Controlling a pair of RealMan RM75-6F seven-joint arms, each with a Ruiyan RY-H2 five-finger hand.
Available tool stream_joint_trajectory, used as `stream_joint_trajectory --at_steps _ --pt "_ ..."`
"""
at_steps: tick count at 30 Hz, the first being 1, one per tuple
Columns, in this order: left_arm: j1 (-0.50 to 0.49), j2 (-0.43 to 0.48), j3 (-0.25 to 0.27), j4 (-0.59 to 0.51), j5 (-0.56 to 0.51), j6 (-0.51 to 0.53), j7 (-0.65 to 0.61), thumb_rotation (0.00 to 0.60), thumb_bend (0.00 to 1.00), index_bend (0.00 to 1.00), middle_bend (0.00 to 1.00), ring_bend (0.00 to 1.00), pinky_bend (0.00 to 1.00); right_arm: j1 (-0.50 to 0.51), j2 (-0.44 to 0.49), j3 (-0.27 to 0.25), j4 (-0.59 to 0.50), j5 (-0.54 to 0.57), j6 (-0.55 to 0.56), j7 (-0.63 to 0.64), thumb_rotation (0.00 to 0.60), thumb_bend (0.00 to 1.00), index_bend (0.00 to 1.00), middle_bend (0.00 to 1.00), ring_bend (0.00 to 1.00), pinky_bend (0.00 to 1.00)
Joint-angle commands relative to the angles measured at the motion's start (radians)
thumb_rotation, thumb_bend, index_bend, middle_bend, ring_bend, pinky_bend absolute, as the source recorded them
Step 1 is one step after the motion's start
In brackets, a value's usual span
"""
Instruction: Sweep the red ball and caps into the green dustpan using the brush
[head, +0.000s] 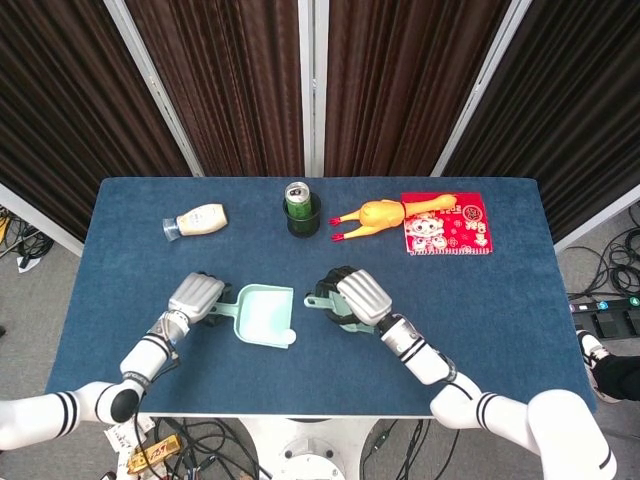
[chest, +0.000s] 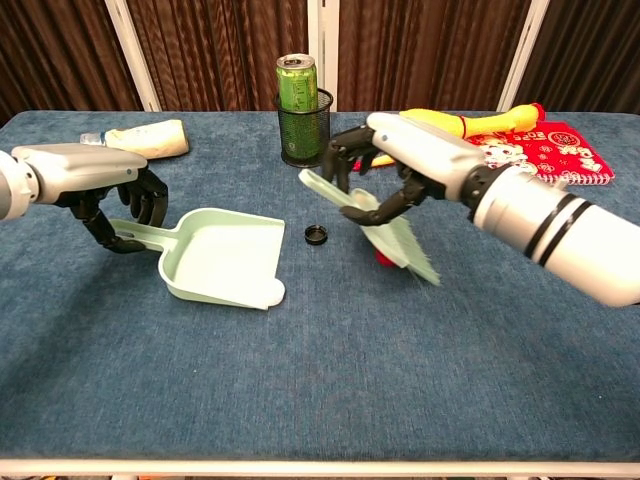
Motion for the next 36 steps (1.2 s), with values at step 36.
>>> stream_joint_trajectory --at_steps 36 --pt "-0.172 -0.121 0.007 -0.007 -0.221 0.034 0.122 0.600 0.37 0.55 0.52 0.38 0.30 0.034 -0.153 -0.024 0.153 -0.023 0.106 0.127 0.600 0.66 0.76 0.66 0.34 0.33"
